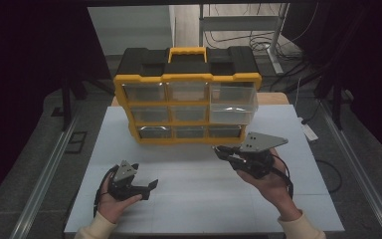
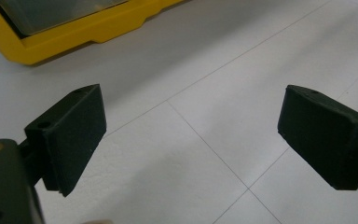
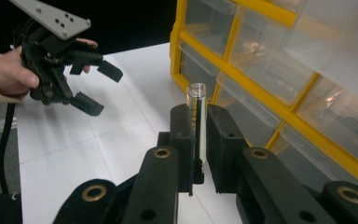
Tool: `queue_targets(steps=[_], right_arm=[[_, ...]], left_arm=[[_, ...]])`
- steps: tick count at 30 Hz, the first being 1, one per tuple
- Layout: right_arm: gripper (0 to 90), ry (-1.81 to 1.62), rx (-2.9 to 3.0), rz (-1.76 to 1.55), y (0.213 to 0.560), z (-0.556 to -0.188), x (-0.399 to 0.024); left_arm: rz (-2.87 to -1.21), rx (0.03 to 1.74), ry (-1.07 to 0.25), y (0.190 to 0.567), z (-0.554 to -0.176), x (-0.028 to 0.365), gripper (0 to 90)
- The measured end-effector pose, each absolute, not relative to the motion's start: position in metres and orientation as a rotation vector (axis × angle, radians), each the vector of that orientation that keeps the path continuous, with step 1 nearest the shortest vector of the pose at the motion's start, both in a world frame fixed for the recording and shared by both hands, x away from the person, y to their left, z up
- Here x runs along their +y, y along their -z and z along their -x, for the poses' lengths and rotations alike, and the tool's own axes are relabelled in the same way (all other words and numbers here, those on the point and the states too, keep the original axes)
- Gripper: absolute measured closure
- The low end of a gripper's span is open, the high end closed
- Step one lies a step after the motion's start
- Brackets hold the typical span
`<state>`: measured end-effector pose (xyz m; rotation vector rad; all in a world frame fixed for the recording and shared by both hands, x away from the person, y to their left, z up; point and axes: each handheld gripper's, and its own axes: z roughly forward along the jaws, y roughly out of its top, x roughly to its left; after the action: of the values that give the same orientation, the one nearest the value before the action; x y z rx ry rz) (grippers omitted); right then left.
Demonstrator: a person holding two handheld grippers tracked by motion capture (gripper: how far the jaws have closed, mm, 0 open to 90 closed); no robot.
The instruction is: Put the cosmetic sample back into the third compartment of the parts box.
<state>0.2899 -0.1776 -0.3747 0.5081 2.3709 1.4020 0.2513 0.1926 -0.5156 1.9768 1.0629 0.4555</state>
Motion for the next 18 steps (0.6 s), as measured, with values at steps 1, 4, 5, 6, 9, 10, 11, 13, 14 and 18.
queue_targets(steps=[1, 4, 5, 6, 9, 10, 11, 13, 14, 18], right_arm=[[81.4, -1.406, 2.366, -0.512, 0.374, -0.29, -0.178], [81.4, -1.406, 2.357, -0.516, 0.371, -0.29, -0.179], [81.4, -1.406, 2.357, -0.516, 0.371, -0.29, -0.179], [81.4, -1.412, 2.354, -0.518, 0.371, -0.29, -0.18], [81.4, -1.414, 2.346, -0.524, 0.369, -0.29, -0.181], [81.4, -1.42, 2.341, -0.524, 0.369, -0.29, -0.181], [81.4, -1.42, 2.339, -0.527, 0.368, -0.29, -0.182], [81.4, -1.427, 2.333, -0.526, 0.367, -0.29, -0.182], [81.4, -1.429, 2.325, -0.529, 0.366, -0.29, -0.183], [81.4, -1.444, 2.306, -0.534, 0.362, -0.289, -0.185]], left_arm=[[-1.977, 1.063, -0.456, 0.516, -0.251, 0.193, 8.5], [-1.977, 1.064, -0.457, 0.516, -0.251, 0.193, 8.5], [-1.976, 1.064, -0.456, 0.516, -0.251, 0.193, 8.5], [-1.977, 1.063, -0.456, 0.516, -0.251, 0.193, 8.5], [-1.978, 1.063, -0.455, 0.516, -0.251, 0.193, 8.6], [-1.977, 1.064, -0.456, 0.516, -0.251, 0.193, 8.6], [-1.977, 1.064, -0.456, 0.516, -0.251, 0.193, 8.6], [-1.977, 1.064, -0.456, 0.516, -0.252, 0.193, 8.6], [-1.977, 1.064, -0.456, 0.516, -0.252, 0.193, 8.6], [-1.979, 1.064, -0.459, 0.516, -0.251, 0.193, 8.6]])
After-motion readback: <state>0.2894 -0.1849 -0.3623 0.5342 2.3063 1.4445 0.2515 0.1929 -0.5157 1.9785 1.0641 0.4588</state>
